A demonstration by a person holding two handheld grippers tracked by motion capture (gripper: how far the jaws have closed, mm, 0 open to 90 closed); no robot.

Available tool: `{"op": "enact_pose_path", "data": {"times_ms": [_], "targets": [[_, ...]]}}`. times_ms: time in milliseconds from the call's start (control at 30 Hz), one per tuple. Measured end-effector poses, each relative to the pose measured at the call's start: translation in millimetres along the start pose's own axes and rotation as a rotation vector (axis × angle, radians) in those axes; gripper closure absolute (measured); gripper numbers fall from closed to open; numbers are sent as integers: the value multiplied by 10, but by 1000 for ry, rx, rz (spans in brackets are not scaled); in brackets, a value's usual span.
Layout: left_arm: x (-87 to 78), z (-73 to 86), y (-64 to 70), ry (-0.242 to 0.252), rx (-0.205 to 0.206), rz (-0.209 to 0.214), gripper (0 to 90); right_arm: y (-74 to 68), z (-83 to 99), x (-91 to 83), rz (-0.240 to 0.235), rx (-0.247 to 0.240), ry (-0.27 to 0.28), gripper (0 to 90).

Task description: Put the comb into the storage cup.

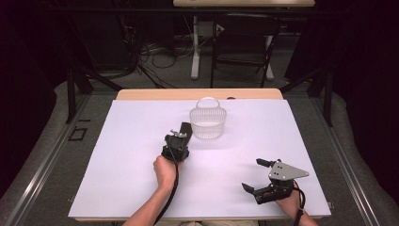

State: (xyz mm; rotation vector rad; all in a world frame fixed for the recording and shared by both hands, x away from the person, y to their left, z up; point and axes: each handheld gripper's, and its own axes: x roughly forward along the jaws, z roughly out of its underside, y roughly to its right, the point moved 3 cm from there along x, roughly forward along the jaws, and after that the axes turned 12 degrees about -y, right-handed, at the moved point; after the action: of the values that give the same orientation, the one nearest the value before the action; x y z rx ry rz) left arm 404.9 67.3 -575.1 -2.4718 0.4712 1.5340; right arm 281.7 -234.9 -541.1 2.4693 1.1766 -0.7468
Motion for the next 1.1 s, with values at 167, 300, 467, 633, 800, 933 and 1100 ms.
{"op": "enact_pose_path", "data": {"times_ms": [167,300,467,633,800,933,1100], "targets": [[-2,2,-9,2,-10,6,723,-2,0,-9,-6,-1,7,16],[-10,4,-62,15,-29,30,725,3,4,-13,-5,5,6,18],[-71,8,-177,61,-66,64,725,9,6,-16,-2,7,8,18],[-146,4,-232,104,-68,93,725,10,5,-15,-4,4,9,18],[-220,18,-266,145,-66,124,725,16,10,-17,-1,9,5,18],[-263,51,-292,170,-57,145,724,16,12,-12,2,8,0,18],[-274,98,-335,192,-52,170,725,23,16,-6,0,9,-1,18]]}}
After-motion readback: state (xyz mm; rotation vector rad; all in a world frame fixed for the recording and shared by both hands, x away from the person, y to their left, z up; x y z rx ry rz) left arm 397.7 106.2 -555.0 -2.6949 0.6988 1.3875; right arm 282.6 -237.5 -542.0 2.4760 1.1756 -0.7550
